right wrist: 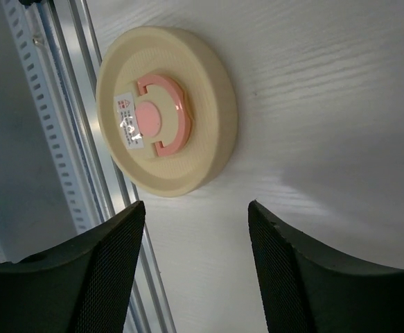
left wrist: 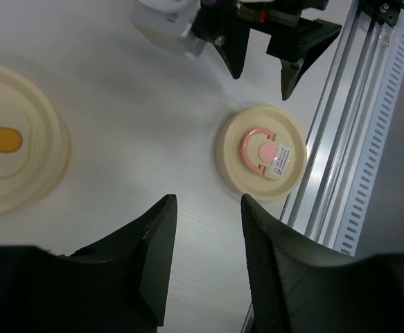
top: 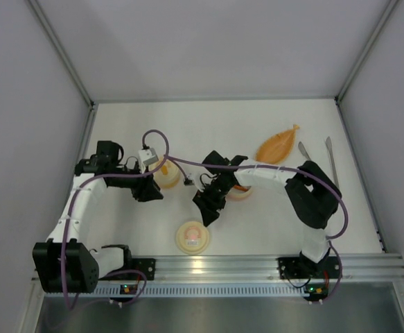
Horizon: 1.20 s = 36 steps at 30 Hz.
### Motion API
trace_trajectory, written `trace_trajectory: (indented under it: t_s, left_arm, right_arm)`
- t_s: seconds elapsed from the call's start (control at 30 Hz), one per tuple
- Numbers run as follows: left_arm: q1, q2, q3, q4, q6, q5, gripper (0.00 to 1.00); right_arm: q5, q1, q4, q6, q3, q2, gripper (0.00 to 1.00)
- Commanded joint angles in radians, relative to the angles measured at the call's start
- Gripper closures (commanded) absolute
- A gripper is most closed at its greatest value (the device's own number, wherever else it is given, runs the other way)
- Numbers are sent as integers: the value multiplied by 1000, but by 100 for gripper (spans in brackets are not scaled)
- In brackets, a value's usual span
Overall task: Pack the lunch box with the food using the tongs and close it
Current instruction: Move the box lid to the center of the board.
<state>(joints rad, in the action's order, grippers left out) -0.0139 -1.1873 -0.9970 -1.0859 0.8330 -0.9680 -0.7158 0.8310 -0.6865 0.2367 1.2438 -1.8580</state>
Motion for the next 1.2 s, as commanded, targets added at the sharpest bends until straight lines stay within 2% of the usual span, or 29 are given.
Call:
trace_trajectory:
  t_s: [0.0,0.07,0.17,0.27,0.53,0.63,0.67,0.73,0.77,0.83,1.0,1.17]
  left_arm:
    - [44,54,14,202,-137,-26,54]
    - [64,84,26,295,-289,-54,54]
    - [71,124,34,414,-423,-57,55]
    - [71,156,44,458,-486,-41,55]
    - [71,190,69,382,-387,-28,58]
    - [71,186,81,380,-371,-9,58]
    - [71,183,83,385,-371,-8,58]
    - [71,172,83,408,-377,8,58]
    - [71,167,83,414,-383,14,58]
    - [71,158,81,438,-400,25,58]
    - [71,117,74,465,-422,66,58]
    - [71,52,64,423,-417,112,57]
  right_arm:
    - [36,59,113,-46,54,-20,40]
    - [53,86,120,-59,59,-39,42]
    - [84,112,130,-69,74,-70,44]
    - [117,123,137,-70,100,-101,47]
    - [214,123,157,-50,146,-167,54]
    - [225,123,156,-50,144,-178,65]
    - [233,123,151,-51,143,-178,72]
    - [239,123,154,-53,128,-175,80]
    - [251,125,154,-57,120,-172,90]
    - [269,120,169,-66,88,-155,99]
    - [320,77,217,-154,25,-101,100]
    - [383,-62,300,-324,-4,-53,100]
